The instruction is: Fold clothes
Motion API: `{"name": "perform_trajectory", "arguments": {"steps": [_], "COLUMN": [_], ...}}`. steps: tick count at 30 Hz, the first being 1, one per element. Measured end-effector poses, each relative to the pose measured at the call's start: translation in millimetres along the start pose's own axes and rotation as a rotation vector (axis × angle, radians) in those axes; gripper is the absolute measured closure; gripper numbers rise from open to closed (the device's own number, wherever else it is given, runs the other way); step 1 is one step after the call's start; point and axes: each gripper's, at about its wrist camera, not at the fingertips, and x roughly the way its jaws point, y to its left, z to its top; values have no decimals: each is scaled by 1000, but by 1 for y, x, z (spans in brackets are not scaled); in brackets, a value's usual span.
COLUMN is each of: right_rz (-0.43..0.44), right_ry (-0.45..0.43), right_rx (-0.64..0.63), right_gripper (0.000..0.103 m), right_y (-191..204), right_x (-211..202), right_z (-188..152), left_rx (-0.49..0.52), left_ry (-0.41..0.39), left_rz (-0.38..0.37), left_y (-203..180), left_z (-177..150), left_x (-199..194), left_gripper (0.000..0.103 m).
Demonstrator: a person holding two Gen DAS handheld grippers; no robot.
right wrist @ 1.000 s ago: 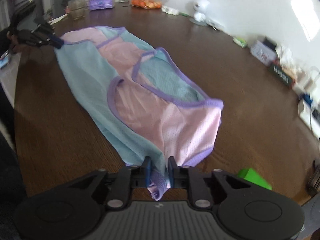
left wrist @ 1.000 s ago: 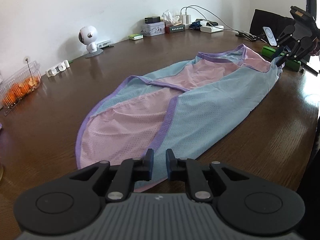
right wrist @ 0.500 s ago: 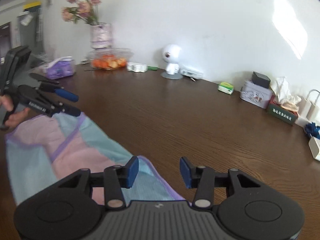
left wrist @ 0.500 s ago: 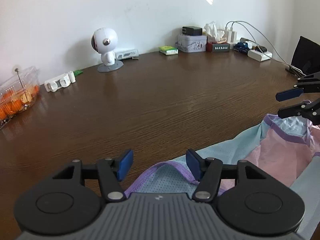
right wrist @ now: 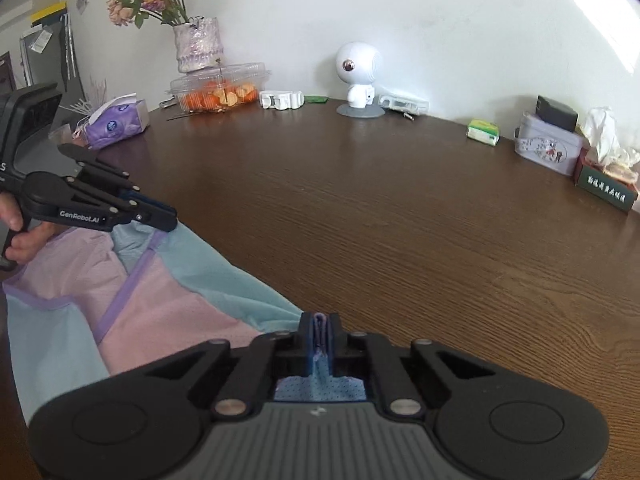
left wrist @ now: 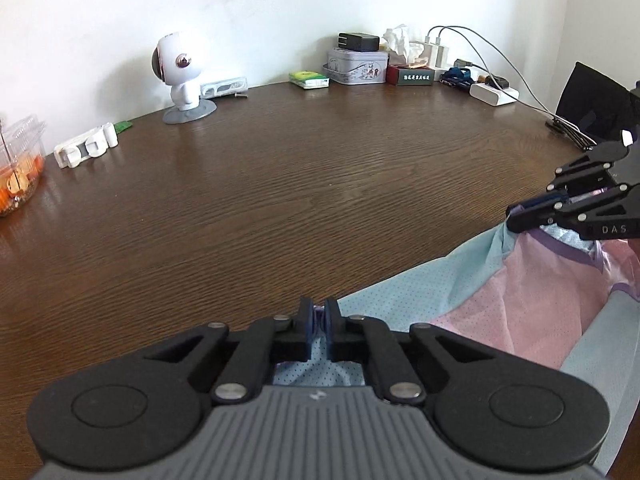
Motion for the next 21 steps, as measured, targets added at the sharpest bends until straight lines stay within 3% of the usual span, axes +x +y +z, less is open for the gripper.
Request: {"name": "perform_trajectory", "arguments": {"steps": [5,8,13,15,16,17,18,19,21], "right_rz": [6,36,182,205,207,205,184,143,42], "right_ry": [-71,-108,-55,-29,-31,-36,-53,-81,-116], "right_rx": [-63,-175,-329,-355,-366,-378,-389,-397,-370], "right_gripper": [99,99,99,97,93,91,82,65,53], "right_y": [10,28,66,77,79,79,74,65,40], "right_x": [-30,-61,-91,-91,-95,-100,-109,-121,-138], "right_z": [5,-3,-42,-53,-56,-57,-54,-50,-39], "left_rx": [23,30,-31,-58,-72,-85,-91,-92,-106], "left_ry": [-76,-105,-49,-70,-91,-116,-138,-152,-150], "left_rz": [41,53,59,108,125,142,149,142,130], "left_y": [-15,-33,-47,-44,-41,-39,-36,-32,-23], "left_z": [-5,-29,-83,-93,-95,-95,-94,-92,-87], "left_x": [-44,-77,-93,-99,-105,-111,-116,-120,-116], "left_gripper": [98,98,96,82,59,46,45,44,44]}}
